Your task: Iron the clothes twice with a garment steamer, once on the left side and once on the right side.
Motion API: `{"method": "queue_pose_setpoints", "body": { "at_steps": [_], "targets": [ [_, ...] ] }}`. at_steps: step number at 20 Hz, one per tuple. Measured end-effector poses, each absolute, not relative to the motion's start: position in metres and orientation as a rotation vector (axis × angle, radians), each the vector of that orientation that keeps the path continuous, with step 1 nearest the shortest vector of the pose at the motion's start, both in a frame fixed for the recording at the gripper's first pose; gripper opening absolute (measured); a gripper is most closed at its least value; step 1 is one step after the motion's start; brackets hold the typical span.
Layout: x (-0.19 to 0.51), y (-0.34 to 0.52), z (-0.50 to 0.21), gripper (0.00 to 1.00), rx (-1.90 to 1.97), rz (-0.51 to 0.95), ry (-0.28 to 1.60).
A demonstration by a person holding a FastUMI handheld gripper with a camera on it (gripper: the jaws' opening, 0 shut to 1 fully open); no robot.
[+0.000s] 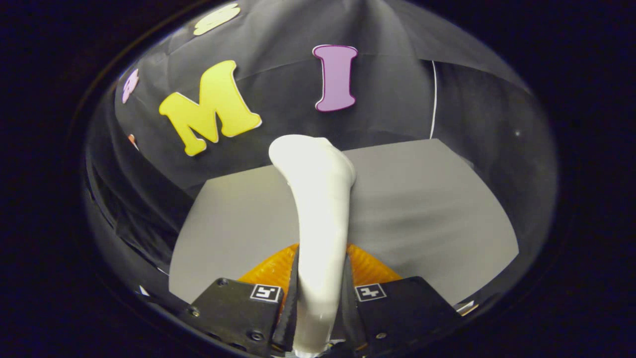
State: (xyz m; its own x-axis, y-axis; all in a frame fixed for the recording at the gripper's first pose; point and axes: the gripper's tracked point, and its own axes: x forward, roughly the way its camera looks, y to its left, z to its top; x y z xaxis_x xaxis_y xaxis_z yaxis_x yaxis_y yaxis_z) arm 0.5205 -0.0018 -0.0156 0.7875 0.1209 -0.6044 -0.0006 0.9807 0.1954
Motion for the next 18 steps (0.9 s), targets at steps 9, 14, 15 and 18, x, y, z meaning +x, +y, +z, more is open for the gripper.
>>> {"method": "queue_pose_setpoints", "body": {
  "at_steps": [9, 14, 15, 18],
  "targets": [
    [0.454, 0.041, 0.052, 0.38, 0.123, 0.104, 0.409],
    [0.394, 0.083, 0.138, 0.38, 0.138, 0.089, 0.213],
    [0.384, 0.092, 0.156, 0.38, 0.132, 0.084, 0.17],
    [0.346, 0.119, 0.204, 0.38, 0.11, 0.073, 0.063]
  ]
}}
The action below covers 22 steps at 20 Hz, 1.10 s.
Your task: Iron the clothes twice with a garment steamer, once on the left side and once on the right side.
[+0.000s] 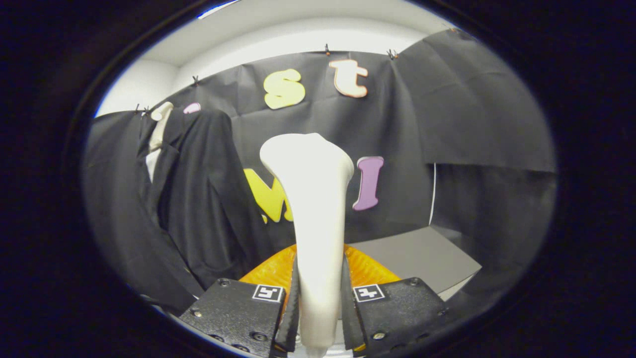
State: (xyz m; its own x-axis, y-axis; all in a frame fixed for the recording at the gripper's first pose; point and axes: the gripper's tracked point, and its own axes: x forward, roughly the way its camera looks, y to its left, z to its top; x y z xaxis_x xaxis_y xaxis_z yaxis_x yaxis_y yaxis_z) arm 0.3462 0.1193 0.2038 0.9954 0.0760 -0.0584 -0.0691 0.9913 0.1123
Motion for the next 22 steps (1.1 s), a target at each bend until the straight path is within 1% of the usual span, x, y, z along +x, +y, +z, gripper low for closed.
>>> {"method": "queue_pose_setpoints", "body": {
  "at_steps": [2, 8, 15, 18, 22],
  "targets": [
    [0.332, 0.143, 0.227, 0.38, 0.107, 0.07, 0.012],
    [0.322, 0.208, 0.289, 0.38, 0.089, 0.039, -0.094],
    [0.337, 0.286, 0.338, 0.38, 0.062, 0.068, -0.139],
    [0.348, 0.321, 0.354, 0.38, 0.055, 0.109, -0.131],
    [0.367, 0.353, 0.364, 0.38, 0.019, 0.129, -0.121]
  ]
}}
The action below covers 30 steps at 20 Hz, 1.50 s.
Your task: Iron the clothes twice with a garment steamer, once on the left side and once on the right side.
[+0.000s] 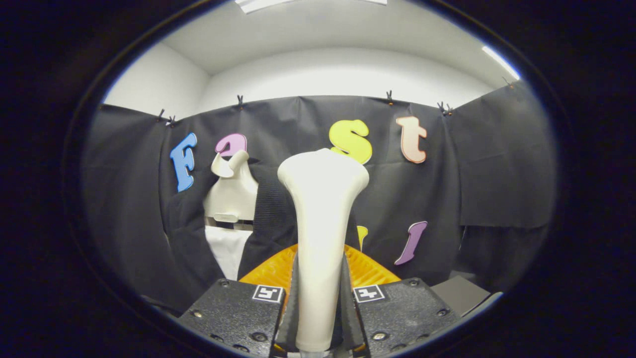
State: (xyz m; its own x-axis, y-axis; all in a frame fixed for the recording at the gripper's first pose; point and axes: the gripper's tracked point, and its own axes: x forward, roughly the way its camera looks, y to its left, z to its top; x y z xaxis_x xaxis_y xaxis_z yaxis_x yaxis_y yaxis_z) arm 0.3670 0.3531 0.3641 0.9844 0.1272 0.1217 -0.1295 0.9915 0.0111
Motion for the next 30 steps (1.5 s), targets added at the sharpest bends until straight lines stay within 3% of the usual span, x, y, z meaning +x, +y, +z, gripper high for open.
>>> {"method": "queue_pose_setpoints", "body": {
  "at_steps": [9, 30],
  "targets": [
    [0.386, 0.373, 0.33, 0.38, -0.001, 0.15, -0.047],
    [0.358, 0.369, 0.197, 0.38, -0.103, 0.176, 0.092]
  ]
}}
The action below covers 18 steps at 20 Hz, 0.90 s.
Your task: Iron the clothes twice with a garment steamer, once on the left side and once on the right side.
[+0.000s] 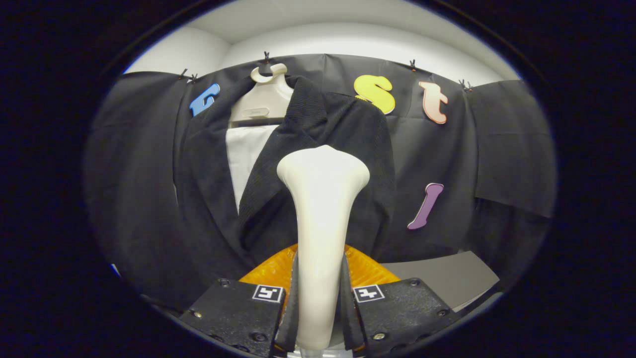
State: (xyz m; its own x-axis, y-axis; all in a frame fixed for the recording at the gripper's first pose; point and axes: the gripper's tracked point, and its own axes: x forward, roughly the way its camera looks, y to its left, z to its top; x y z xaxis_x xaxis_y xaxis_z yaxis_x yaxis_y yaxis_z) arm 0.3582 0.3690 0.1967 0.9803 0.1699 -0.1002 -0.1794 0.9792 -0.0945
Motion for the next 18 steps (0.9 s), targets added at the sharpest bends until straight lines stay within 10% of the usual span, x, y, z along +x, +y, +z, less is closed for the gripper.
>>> {"method": "queue_pose_setpoints", "body": {
  "at_steps": [18],
  "targets": [
    [0.355, 0.341, 0.059, 0.38, -0.181, 0.055, 0.228]
  ]
}}
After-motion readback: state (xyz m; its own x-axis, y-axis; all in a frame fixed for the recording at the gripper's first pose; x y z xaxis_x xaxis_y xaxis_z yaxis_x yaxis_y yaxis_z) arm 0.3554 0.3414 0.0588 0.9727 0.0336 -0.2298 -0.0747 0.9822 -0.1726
